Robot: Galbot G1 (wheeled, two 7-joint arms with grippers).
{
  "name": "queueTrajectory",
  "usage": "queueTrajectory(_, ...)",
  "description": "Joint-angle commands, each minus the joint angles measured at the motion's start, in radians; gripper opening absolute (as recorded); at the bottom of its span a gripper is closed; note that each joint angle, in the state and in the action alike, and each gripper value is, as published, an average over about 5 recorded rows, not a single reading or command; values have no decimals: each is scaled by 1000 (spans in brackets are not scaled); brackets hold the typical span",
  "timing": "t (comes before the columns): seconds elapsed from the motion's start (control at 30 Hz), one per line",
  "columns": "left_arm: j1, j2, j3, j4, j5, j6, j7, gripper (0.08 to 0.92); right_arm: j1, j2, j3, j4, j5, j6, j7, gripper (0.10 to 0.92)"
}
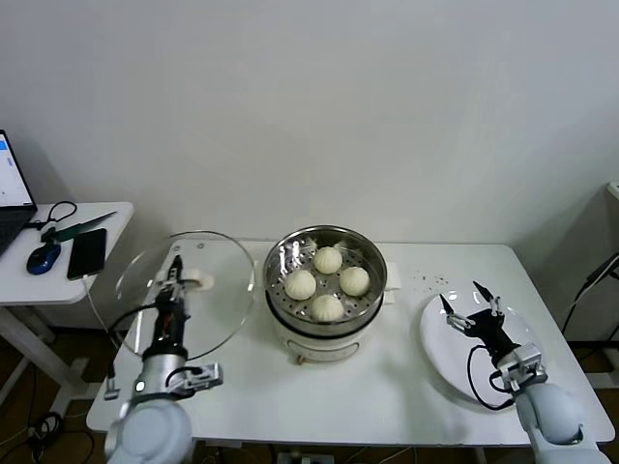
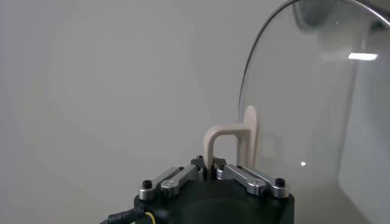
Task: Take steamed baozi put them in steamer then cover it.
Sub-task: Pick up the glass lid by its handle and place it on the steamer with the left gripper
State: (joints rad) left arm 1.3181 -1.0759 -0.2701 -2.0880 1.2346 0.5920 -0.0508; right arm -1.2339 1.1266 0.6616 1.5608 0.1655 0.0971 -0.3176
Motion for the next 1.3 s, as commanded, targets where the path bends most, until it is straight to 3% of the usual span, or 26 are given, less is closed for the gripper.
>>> queueTrajectory(0.03,-359,42,387,9,42,193,177,150,8,-3,6,-14,-9,3,-1,823)
queueTrajectory(0.3,-473,-97,479,117,88,193,238,150,7,-5,18,-16,-16,3,-1,823)
queueTrajectory(0.57,-518,-258,511,264,121,193,244,150,-4,0,26,-14,-27,5,-1,823)
queueTrajectory(0.93,-536,-369,530,374,177,193,262,150,-14,3,35,-5,-38,6,-1,823)
queueTrajectory(1.3,-552,-408,528,443,241,193,321,150,-18,-5,40,-7,-37,4,-2,823)
